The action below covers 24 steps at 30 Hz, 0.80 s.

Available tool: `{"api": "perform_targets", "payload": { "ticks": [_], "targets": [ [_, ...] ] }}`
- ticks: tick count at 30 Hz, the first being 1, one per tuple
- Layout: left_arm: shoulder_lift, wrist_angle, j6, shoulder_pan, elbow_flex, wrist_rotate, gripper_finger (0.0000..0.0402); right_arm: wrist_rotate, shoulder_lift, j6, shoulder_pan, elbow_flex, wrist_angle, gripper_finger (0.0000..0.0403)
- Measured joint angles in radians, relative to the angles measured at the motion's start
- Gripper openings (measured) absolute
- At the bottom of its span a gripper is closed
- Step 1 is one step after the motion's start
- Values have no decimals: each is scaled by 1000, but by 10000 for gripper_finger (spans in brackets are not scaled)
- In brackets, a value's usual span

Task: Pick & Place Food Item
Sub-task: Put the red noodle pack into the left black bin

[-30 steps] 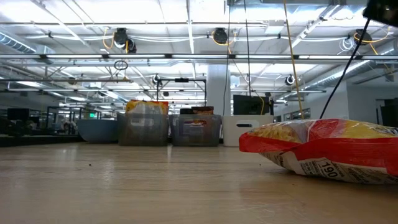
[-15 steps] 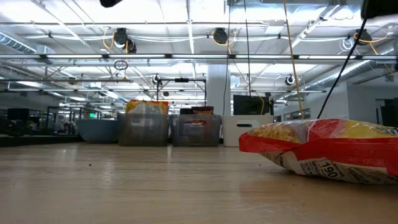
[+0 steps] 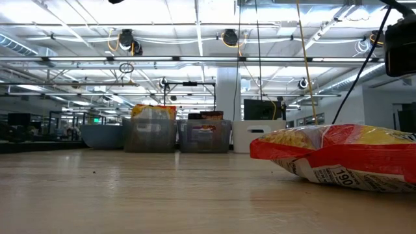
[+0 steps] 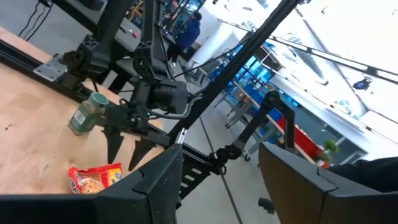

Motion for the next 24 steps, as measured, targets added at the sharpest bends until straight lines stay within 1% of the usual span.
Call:
{"api": "perform_targets", "payload": {
  "ticks": [3,6,17,20,24],
  "targets": [
    [0,0,0,0,0,0,218,-1,0,-7,-10,0,0,261],
    [0,1,0,0,0,-1,218,-1,0,-15,-15,0,0,247],
    [0,2,-3,0,0,-28,218,-2,0,-37,-18,0,0,146],
    [0,3,-3,0,0,-28,218,-2,0,-47,-18,0,1,129],
    [0,3,-8,0,0,-28,218,-3,1,-61,-24,0,6,116]
  ]
}}
